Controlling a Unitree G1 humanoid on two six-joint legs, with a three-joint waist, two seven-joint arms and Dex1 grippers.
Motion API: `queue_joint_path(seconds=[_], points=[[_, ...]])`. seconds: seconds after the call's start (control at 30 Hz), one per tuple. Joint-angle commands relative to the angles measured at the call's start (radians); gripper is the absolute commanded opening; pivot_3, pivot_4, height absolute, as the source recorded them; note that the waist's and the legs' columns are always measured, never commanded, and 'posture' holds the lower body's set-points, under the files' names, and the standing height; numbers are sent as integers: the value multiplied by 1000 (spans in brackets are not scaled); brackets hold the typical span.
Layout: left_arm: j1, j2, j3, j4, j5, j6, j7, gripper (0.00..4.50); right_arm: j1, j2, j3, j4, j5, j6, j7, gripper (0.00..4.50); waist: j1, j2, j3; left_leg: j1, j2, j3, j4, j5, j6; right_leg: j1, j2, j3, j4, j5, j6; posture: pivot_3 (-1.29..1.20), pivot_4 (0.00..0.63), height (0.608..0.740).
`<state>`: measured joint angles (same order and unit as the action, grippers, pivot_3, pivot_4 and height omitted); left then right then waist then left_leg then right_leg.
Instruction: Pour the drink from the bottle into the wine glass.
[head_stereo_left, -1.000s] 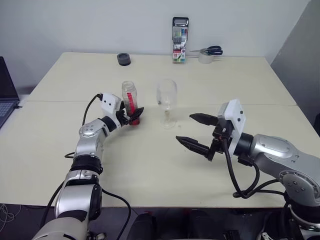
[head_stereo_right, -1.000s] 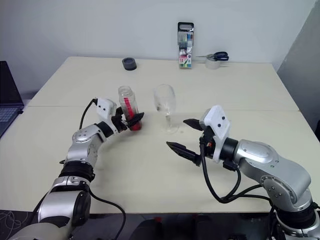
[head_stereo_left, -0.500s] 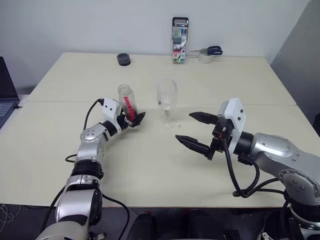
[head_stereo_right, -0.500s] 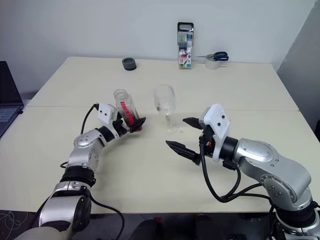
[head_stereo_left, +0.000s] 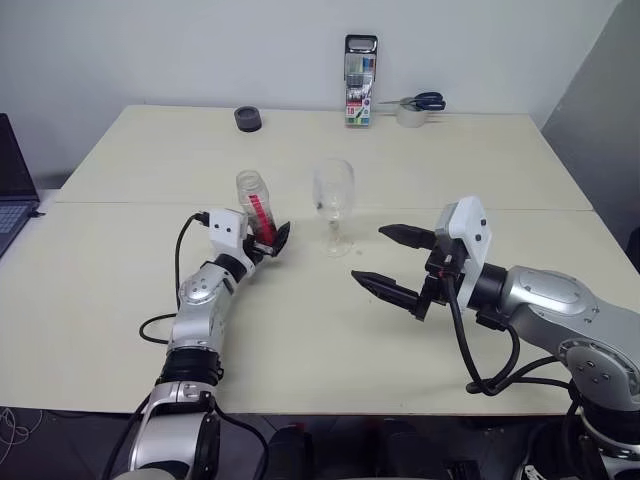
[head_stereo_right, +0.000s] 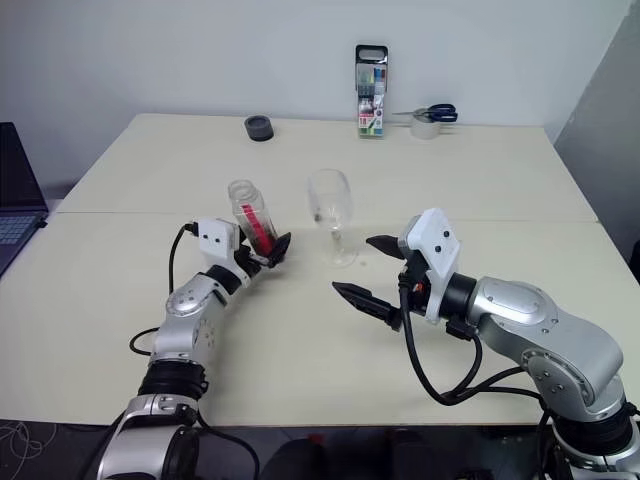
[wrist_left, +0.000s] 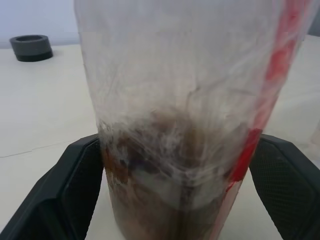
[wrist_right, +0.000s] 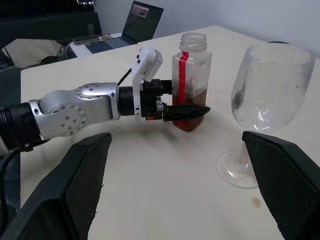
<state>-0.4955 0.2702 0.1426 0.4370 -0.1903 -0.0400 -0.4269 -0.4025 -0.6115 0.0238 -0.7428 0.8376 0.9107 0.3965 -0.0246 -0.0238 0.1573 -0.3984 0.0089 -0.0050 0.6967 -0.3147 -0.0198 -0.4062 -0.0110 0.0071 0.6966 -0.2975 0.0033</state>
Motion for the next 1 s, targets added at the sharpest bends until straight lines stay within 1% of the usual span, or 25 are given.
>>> queue_joint_path(seconds=[0.03, 0.3, 0.47, 0.67, 0.83, 1.0], points=[[8, -15, -1, -53, 24, -10, 64, 4480, 1, -7, -14, -22, -1, -11, 8, 4500, -1, 0, 0, 0, 0, 0, 0, 0, 0, 0, 0, 0, 0, 0, 0, 0, 150, 740], [47, -66, -9, -101, 85, -37, 208, 4480, 11, -11, -19, -27, -2, -12, 7, 4500, 0, 0, 0, 0, 0, 0, 0, 0, 0, 0, 0, 0, 0, 0, 0, 0, 150, 740], [71, -103, -34, -138, 107, -35, 247, 4480, 17, -14, -22, -29, -1, -10, 6, 4500, 2, 0, 0, 0, 0, 0, 0, 0, 0, 0, 0, 0, 0, 0, 0, 0, 150, 740], [62, -129, -44, -131, 142, -69, 309, 4480, 18, -18, -22, -28, -1, -9, 5, 4500, 2, 0, 0, 0, 0, 1, 0, 0, 0, 0, 0, 0, 0, 0, 0, 0, 150, 740], [45, -149, -47, -117, 207, -113, 424, 4480, -2, -20, -30, -36, 19, 12, -10, 4500, 3, 0, 0, 0, 0, 1, 0, 0, 0, 0, 0, 0, 0, 0, 0, 0, 150, 740], [41, -151, -53, -116, 224, -126, 458, 4480, -10, -18, -32, -40, 28, 24, -21, 4500, 3, 0, 0, 0, 0, 1, 0, 0, 0, 0, 0, 0, 0, 0, 0, 0, 150, 740]])
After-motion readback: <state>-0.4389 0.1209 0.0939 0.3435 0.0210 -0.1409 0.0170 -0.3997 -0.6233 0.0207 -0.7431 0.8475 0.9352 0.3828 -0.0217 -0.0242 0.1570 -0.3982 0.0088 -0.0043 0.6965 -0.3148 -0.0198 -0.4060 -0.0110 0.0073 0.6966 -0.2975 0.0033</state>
